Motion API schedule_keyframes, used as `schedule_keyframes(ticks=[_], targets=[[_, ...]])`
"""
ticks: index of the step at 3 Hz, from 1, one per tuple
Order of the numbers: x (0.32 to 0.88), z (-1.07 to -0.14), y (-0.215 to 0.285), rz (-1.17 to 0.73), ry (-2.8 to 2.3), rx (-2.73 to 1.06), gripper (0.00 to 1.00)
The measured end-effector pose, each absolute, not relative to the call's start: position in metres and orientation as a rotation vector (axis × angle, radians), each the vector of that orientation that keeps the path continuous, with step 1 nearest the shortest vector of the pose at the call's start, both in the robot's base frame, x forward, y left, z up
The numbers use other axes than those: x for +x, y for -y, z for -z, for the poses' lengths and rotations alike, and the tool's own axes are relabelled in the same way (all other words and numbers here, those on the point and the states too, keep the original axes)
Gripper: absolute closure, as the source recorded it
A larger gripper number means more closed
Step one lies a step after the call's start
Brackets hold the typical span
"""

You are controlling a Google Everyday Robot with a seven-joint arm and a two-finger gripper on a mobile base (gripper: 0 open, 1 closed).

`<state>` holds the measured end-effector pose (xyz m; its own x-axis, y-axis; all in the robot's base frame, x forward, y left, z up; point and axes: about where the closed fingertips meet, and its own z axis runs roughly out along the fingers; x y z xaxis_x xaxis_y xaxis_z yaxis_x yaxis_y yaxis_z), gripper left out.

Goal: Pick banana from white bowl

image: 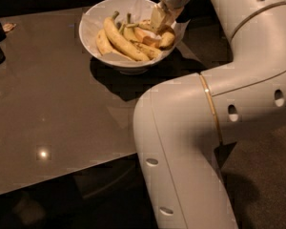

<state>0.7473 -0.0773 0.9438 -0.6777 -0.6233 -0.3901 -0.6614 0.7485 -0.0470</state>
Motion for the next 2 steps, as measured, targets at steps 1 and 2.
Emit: schedule_keyframes(ticks=[1,2], targets=[[0.746,-0.938,0.080,-0.147,-2.579,-0.974,1.00],[0.743,-0.938,0.068,-0.166,-2.563,-1.034,1.00]])
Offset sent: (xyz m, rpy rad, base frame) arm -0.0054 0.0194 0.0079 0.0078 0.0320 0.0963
